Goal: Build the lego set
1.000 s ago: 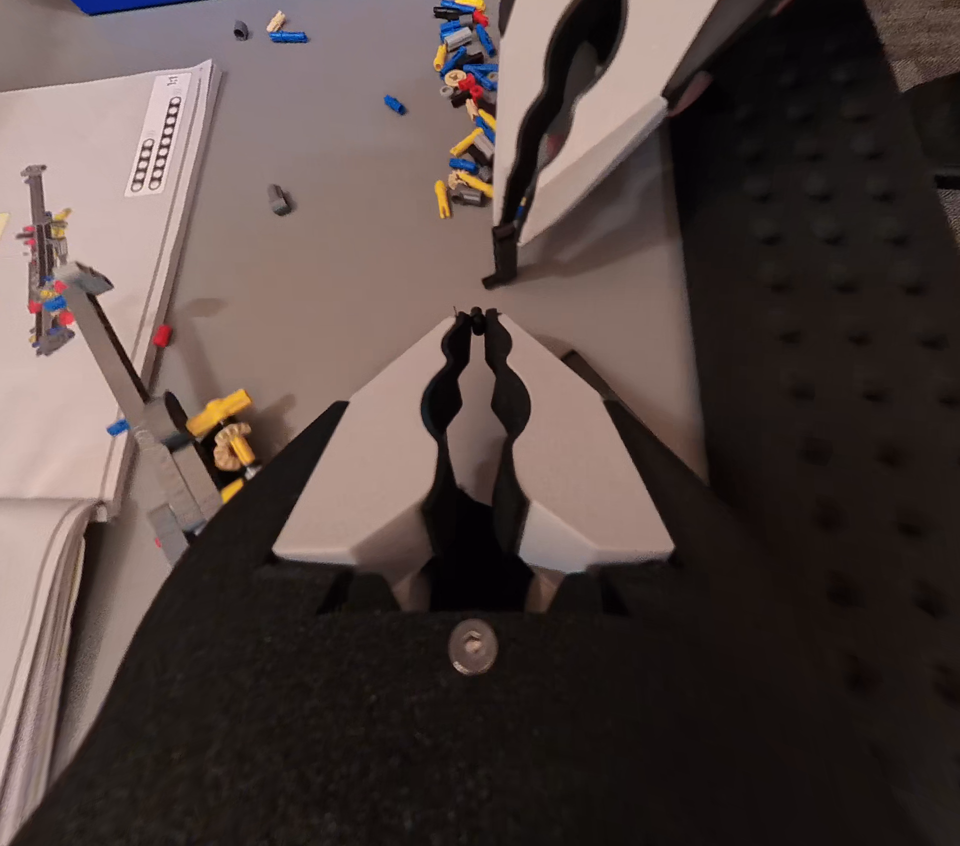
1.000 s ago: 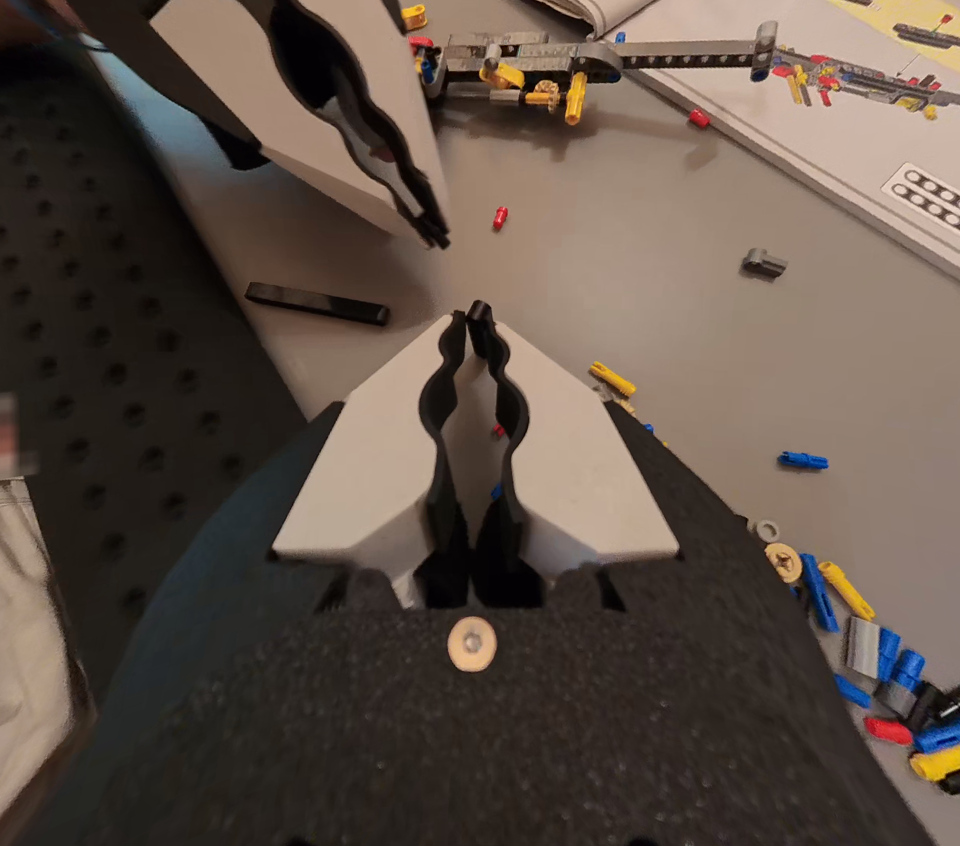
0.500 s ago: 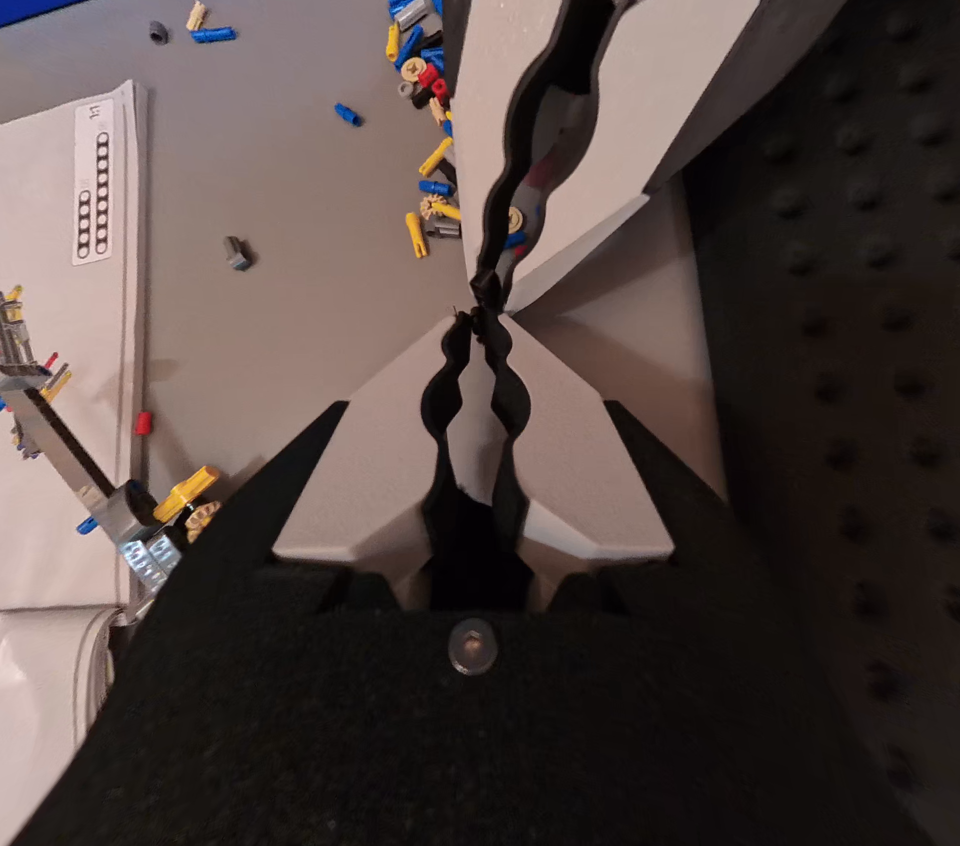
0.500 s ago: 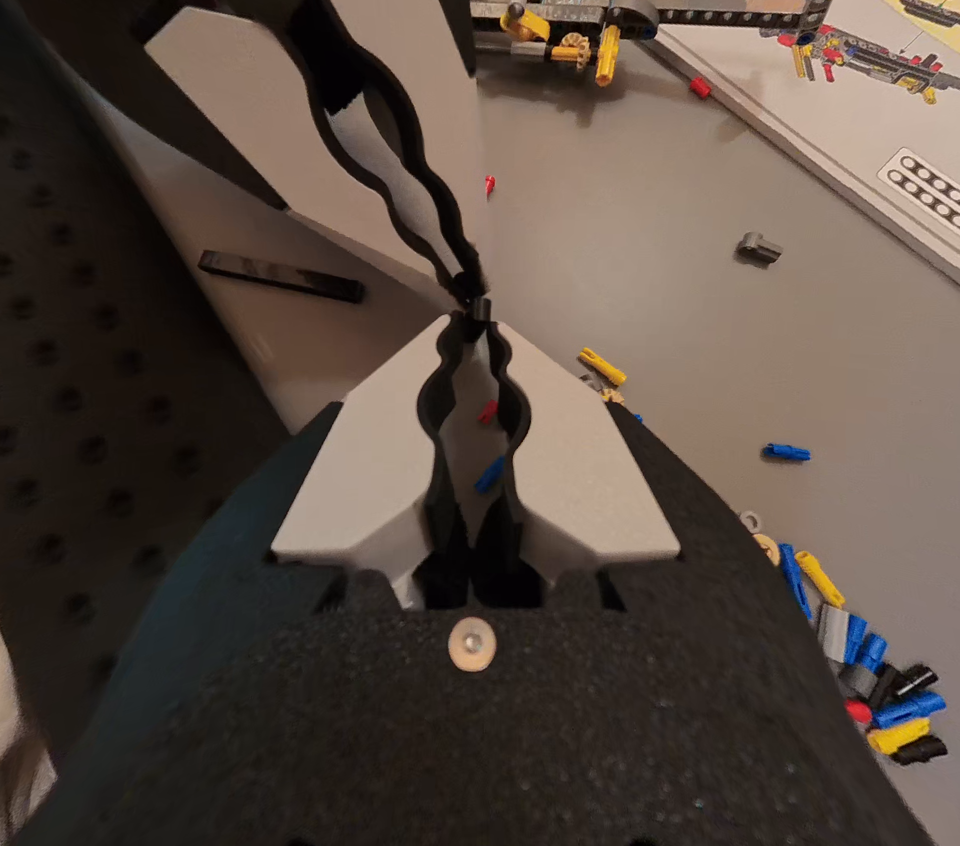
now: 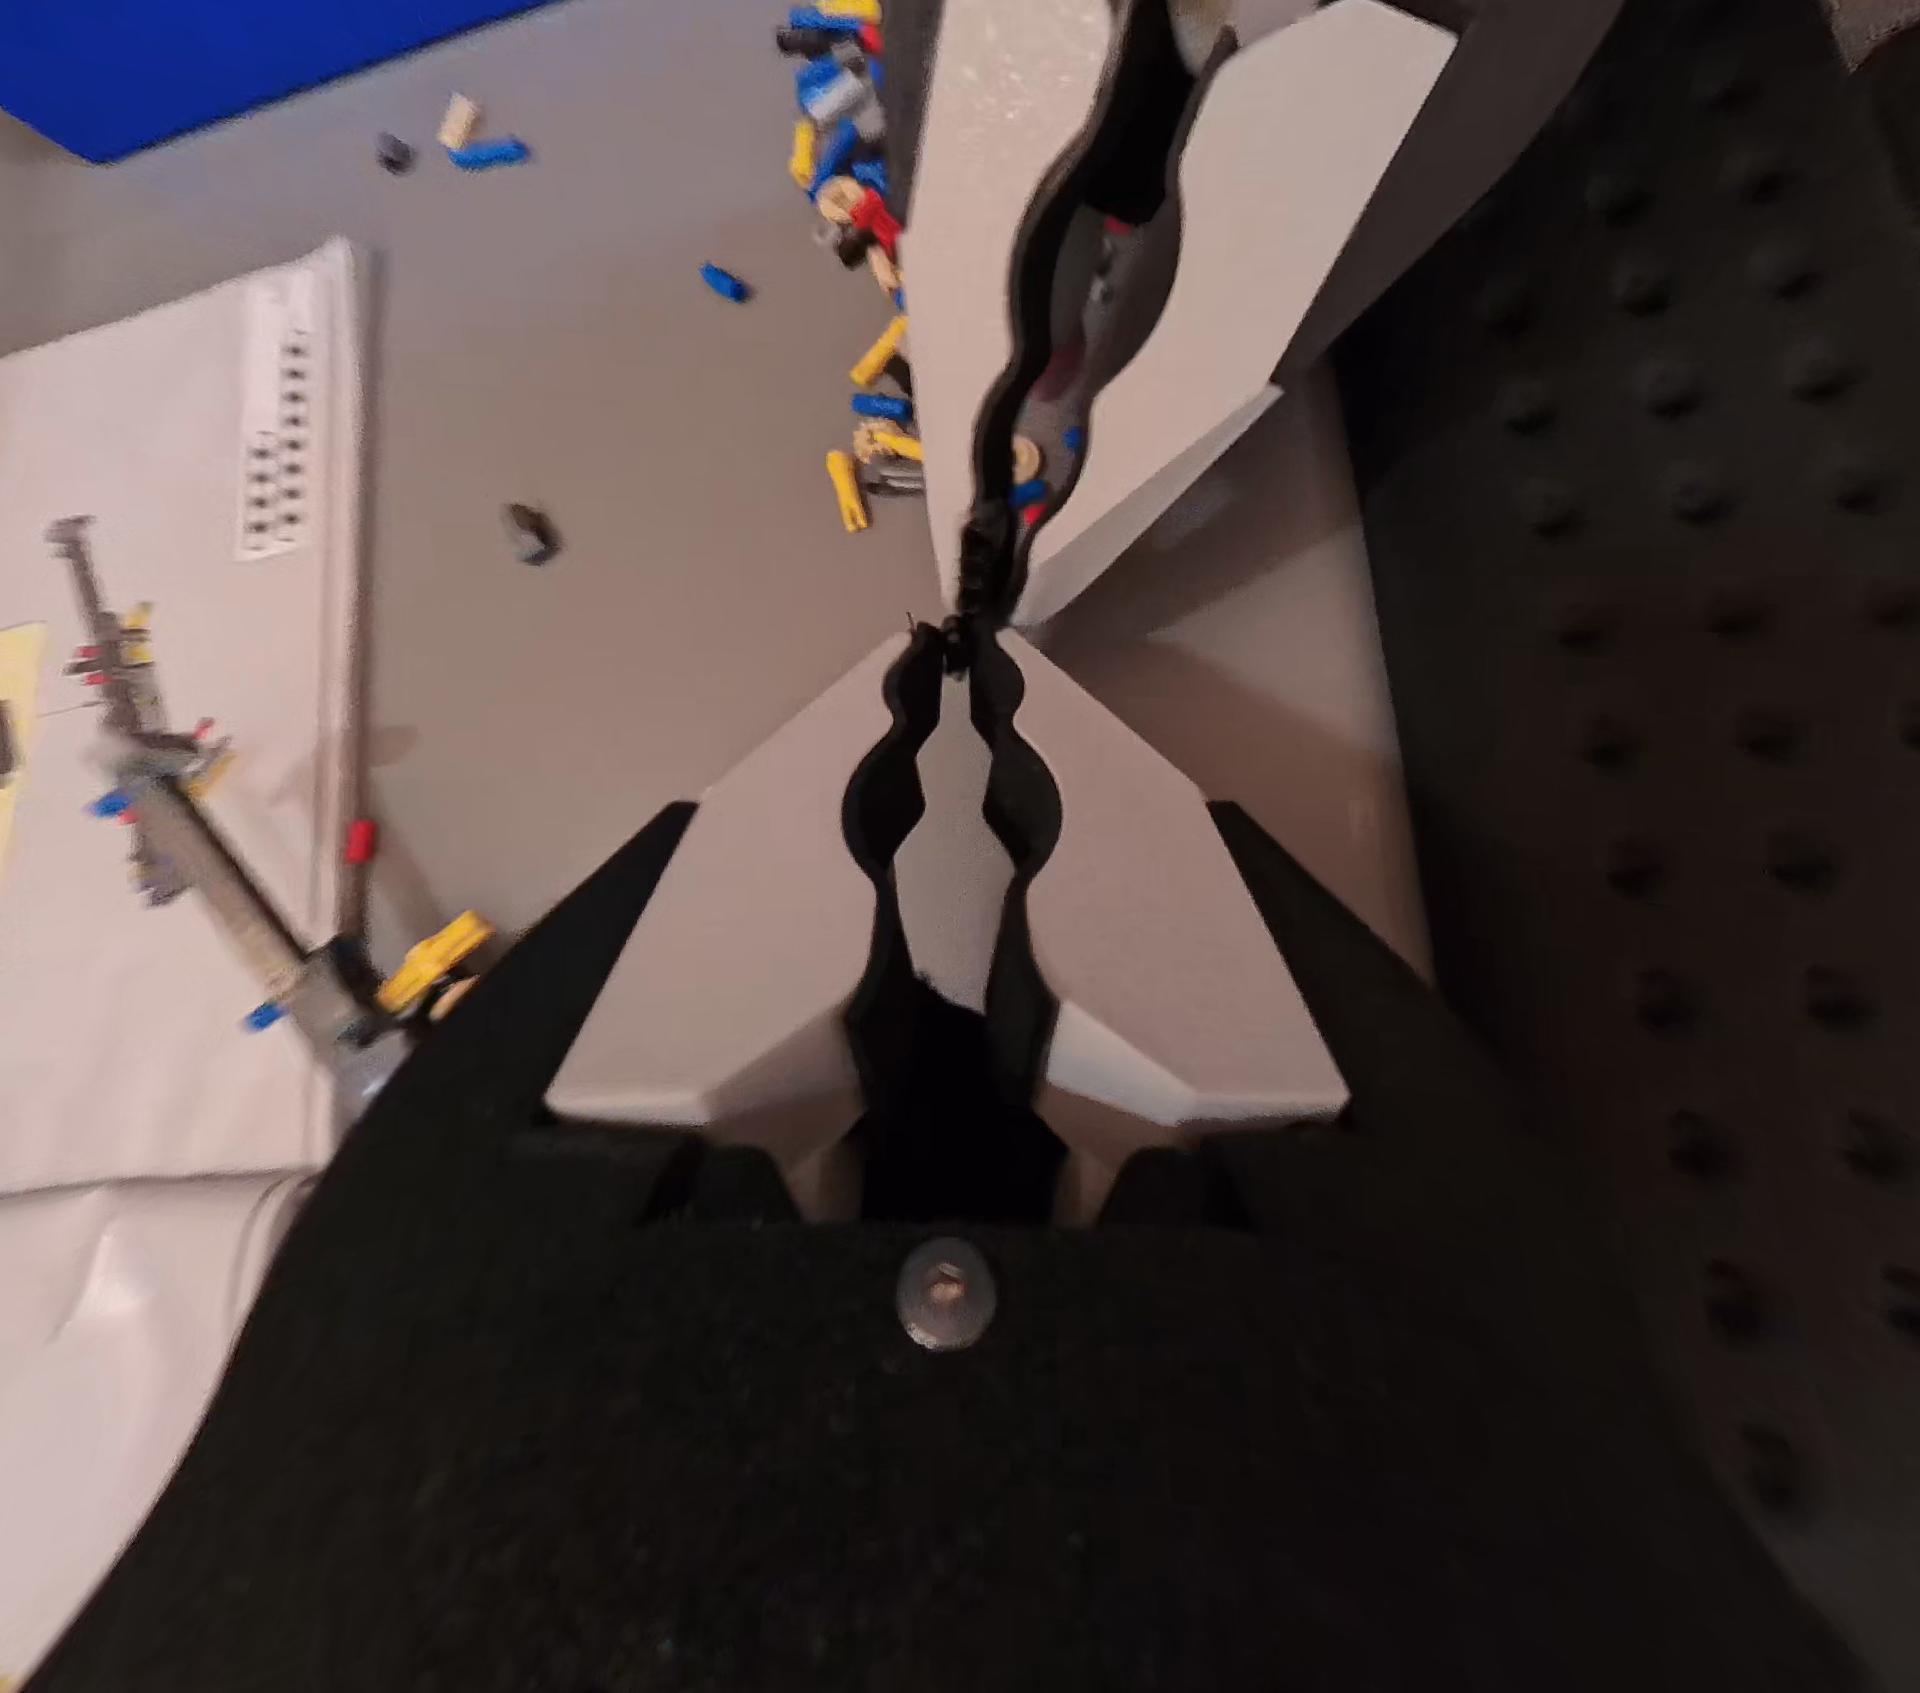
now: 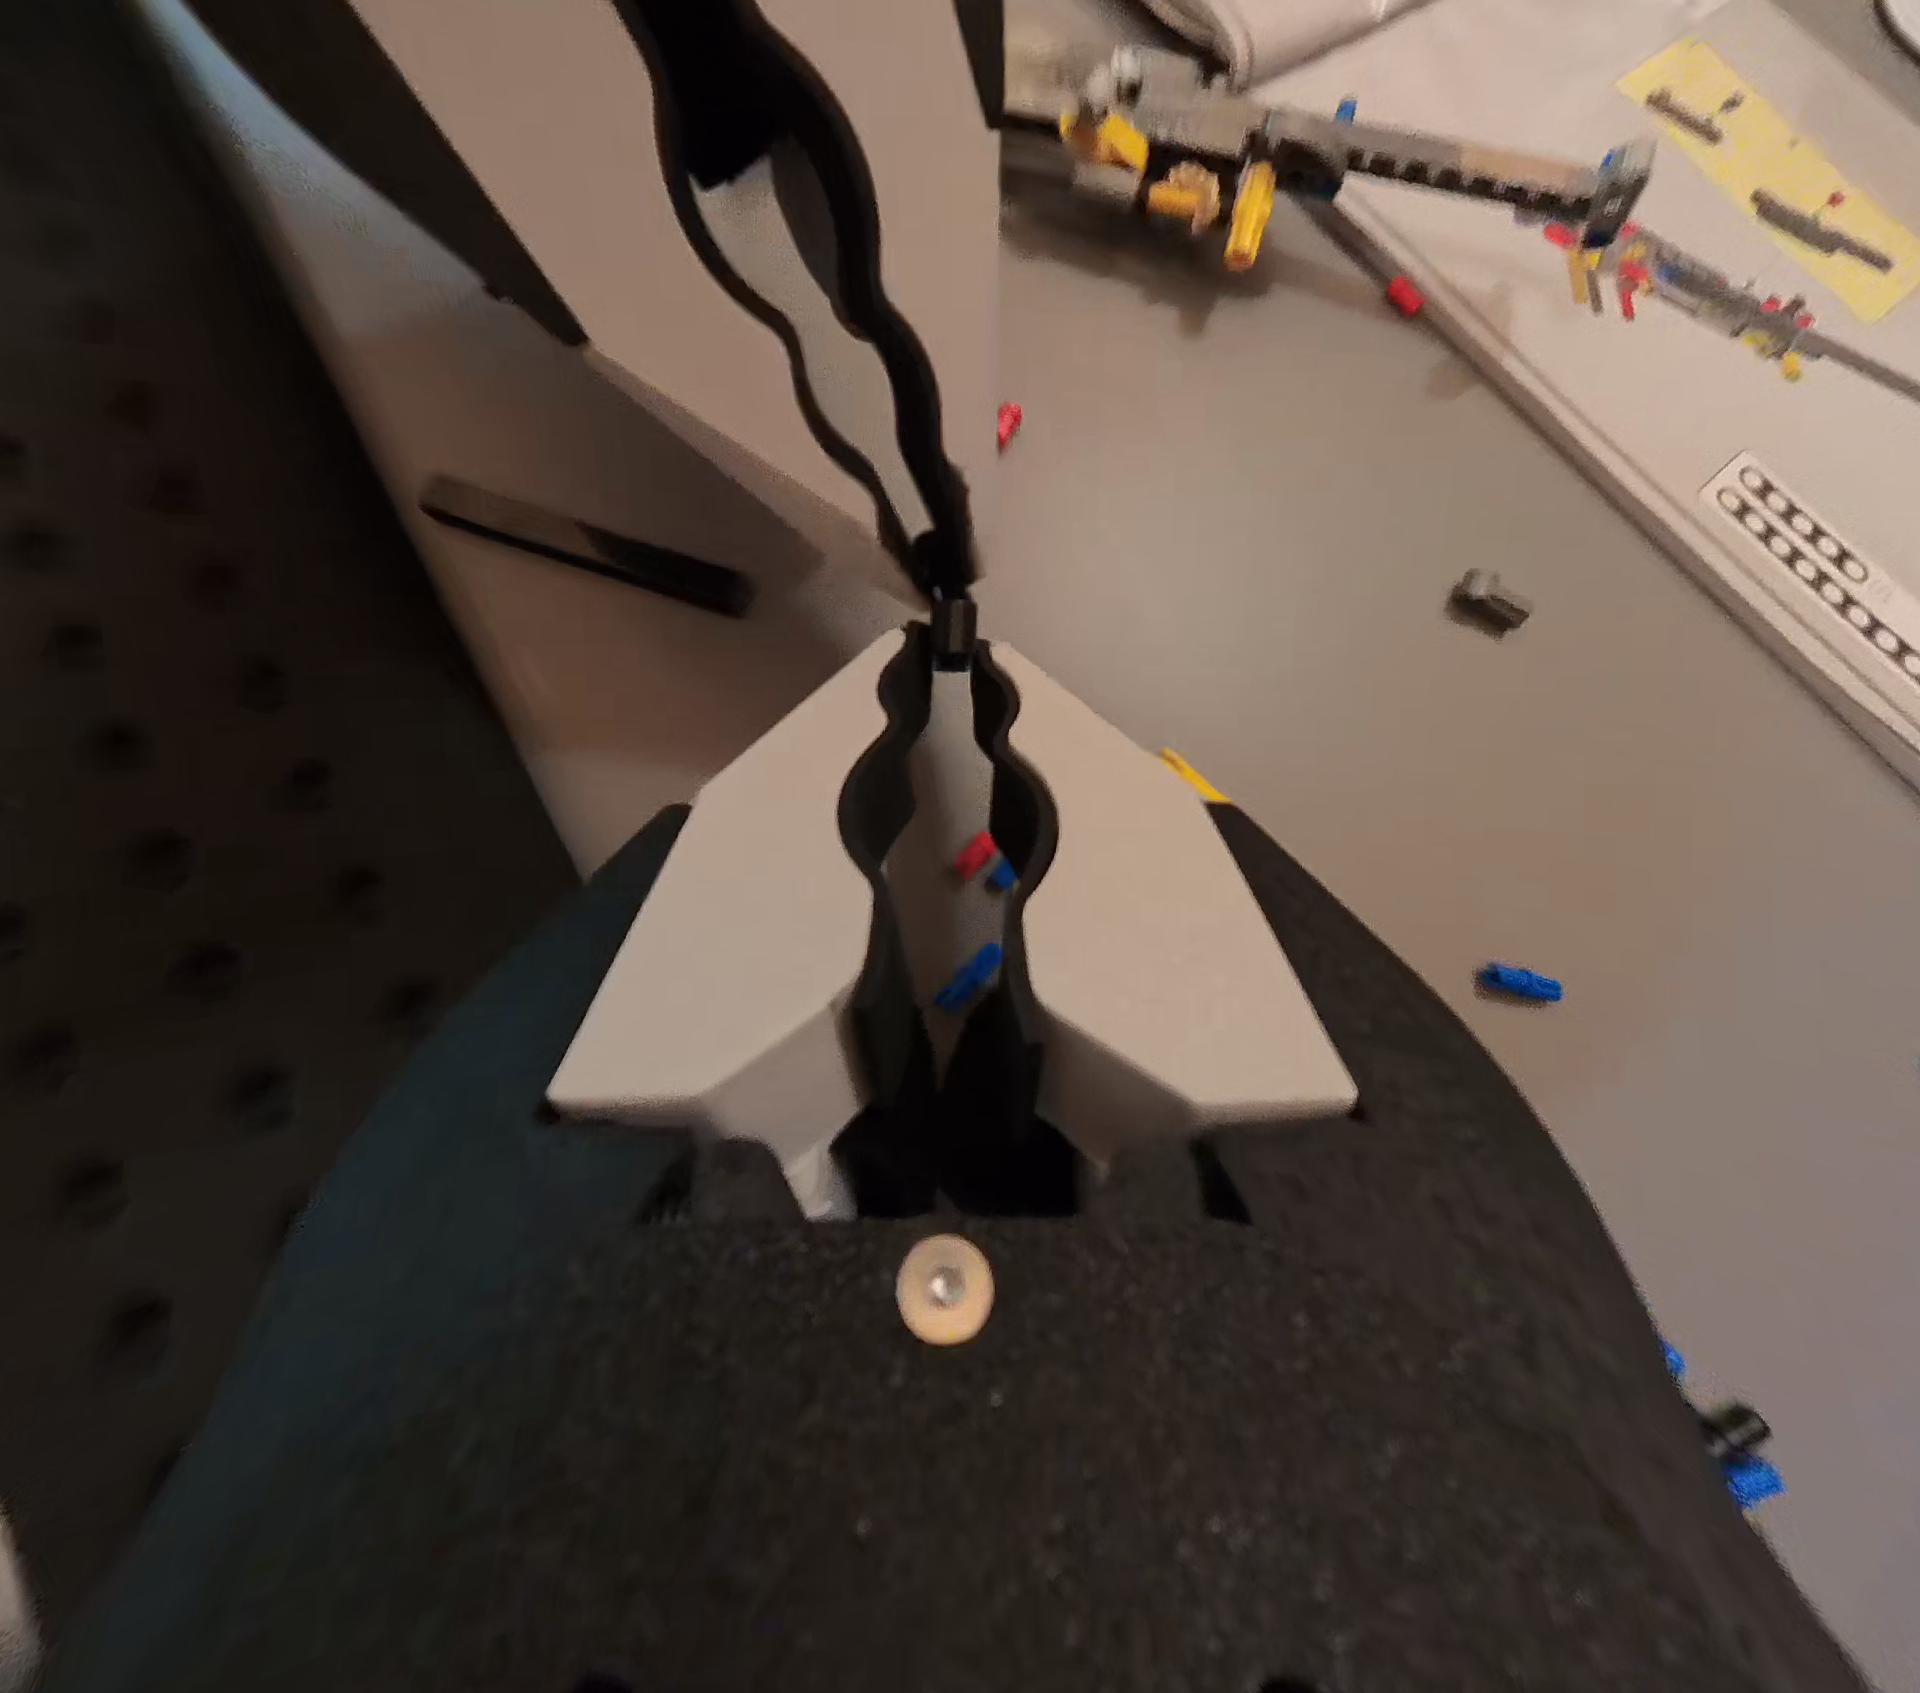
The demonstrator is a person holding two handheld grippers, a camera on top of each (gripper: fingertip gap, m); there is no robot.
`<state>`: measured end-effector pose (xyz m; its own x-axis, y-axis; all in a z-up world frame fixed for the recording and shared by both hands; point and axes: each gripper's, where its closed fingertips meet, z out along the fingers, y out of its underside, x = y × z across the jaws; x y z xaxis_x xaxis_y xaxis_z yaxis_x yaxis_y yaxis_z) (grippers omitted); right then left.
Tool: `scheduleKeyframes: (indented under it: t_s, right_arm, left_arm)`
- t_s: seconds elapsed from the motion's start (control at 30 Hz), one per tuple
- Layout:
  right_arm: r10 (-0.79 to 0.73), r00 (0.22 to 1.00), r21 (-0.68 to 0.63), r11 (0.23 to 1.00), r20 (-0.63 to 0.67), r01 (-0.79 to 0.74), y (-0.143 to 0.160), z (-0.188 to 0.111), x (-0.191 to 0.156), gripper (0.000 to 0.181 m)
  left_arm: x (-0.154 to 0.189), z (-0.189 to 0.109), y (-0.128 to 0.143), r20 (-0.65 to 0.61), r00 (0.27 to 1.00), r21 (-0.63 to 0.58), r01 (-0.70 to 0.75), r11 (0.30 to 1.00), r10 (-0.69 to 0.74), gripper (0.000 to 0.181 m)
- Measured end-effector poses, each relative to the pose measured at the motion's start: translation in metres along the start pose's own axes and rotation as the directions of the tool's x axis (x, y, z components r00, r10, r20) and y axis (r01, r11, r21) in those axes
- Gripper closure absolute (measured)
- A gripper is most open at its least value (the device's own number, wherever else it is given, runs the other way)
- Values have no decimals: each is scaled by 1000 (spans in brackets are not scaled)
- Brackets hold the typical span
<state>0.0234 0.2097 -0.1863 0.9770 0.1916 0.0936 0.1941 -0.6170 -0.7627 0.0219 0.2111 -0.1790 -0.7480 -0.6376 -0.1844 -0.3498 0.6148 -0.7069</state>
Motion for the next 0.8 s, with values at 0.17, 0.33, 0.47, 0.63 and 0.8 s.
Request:
scheduleKeyframes:
  t_s: [0.17, 0.33, 0.47, 0.63, 0.8]
  right_arm:
    - [-35, 998, 340, 940, 45, 18, -58, -20, -10, 175]
    - [-200, 980, 501, 845, -25, 185, -93, -7, -24, 175]
    - [-277, 957, 495, 822, -83, 281, -100, 1, -33, 175]
    - [-293, 952, 445, 844, -86, 300, -93, 10, -35, 175]
    - [-321, 943, 417, 848, -83, 325, -88, 15, -37, 175]
  left_arm:
    - [-12, -64, -24, 43, 999, 240, -7, 971, -3, 177]
    - [-2, -107, -26, -71, 997, 368, 40, 929, -14, 177]
    - [-2, -105, -11, -56, 998, 295, 22, 955, -5, 178]
    - [10, -98, -11, -109, 994, 293, 19, 956, 14, 178]
    - [7, -93, -4, -109, 994, 261, 33, 965, -5, 177]
